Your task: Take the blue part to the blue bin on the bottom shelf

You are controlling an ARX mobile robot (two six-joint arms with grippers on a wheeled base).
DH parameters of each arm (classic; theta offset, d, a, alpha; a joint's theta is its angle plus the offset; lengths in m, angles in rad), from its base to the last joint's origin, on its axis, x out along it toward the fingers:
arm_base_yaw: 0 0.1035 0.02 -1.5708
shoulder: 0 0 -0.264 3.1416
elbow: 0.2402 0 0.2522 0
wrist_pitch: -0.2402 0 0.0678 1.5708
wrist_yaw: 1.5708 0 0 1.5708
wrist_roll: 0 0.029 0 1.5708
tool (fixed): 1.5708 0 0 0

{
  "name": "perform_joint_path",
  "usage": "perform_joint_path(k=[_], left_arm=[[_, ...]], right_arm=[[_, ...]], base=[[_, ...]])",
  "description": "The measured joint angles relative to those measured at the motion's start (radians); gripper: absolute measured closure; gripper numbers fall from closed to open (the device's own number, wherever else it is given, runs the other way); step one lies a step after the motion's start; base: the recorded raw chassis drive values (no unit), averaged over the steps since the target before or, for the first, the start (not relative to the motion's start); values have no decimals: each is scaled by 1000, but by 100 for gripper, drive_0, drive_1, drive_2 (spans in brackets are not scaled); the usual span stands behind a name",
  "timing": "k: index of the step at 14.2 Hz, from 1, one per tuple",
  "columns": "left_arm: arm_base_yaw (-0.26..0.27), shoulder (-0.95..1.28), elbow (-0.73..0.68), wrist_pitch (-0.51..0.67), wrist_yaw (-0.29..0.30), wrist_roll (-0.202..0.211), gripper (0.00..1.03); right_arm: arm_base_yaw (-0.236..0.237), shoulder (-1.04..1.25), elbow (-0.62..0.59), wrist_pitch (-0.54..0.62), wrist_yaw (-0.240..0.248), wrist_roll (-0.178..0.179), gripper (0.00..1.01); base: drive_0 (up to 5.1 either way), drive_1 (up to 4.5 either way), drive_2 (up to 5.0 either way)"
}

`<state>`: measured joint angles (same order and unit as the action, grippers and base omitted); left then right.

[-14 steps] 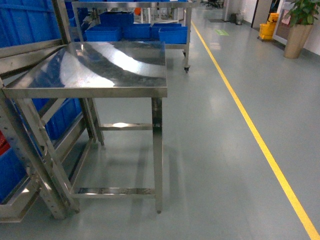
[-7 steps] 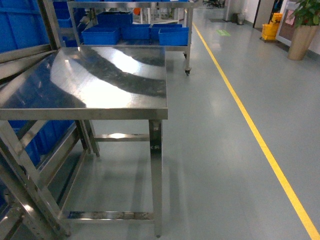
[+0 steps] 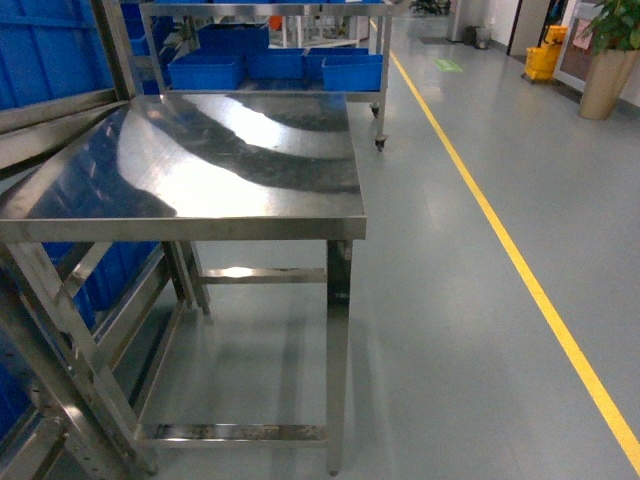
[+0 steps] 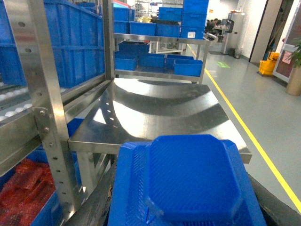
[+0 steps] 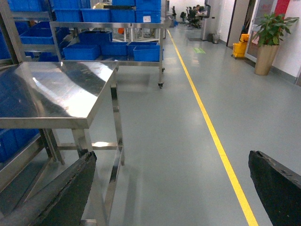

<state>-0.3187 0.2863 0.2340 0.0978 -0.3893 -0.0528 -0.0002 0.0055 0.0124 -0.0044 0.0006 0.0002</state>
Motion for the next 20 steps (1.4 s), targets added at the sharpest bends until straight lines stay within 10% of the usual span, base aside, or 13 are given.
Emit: perform_joint_path(k=[20], left_arm=[[1,-2,0,1,-3,0,59]], right_arm=[[0,0,0,-1,0,0,3]], base=[[-496,245,245]])
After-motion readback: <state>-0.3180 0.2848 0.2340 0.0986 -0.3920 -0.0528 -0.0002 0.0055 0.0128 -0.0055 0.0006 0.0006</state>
